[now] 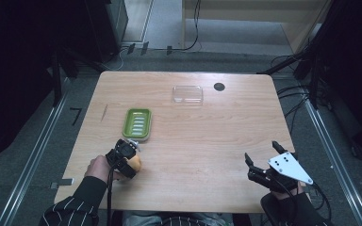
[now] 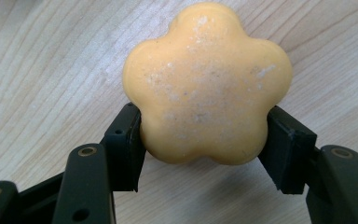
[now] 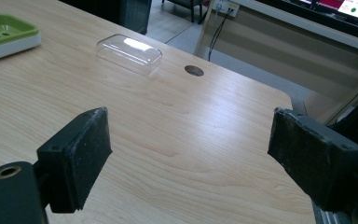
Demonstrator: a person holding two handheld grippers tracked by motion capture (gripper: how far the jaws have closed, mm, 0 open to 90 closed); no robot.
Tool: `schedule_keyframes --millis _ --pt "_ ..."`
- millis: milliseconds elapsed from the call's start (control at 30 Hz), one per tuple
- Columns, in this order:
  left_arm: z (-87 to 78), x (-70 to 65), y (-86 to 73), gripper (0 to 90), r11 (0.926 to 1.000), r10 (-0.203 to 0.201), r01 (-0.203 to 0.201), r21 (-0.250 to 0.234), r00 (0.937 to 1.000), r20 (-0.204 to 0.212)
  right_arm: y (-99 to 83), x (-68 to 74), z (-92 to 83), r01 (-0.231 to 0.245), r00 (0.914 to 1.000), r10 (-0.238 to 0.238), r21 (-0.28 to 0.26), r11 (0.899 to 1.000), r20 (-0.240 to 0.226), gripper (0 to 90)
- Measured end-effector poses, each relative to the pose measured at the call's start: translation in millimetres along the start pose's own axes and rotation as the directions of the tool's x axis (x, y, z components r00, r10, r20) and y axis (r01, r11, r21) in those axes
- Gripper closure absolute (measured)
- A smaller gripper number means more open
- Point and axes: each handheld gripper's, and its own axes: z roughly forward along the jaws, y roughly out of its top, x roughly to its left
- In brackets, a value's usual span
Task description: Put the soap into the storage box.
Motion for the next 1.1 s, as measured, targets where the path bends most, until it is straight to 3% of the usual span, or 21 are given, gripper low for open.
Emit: schedule_keyframes --millis 1100 --pt "-12.5 9.4 1.2 39.4 0.9994 0.01 -0.01 -0.032 0.9999 -0.006 0.0 -0.1 0.3 0.002 1.0 -0.002 -0.001 1.0 0.001 13.4"
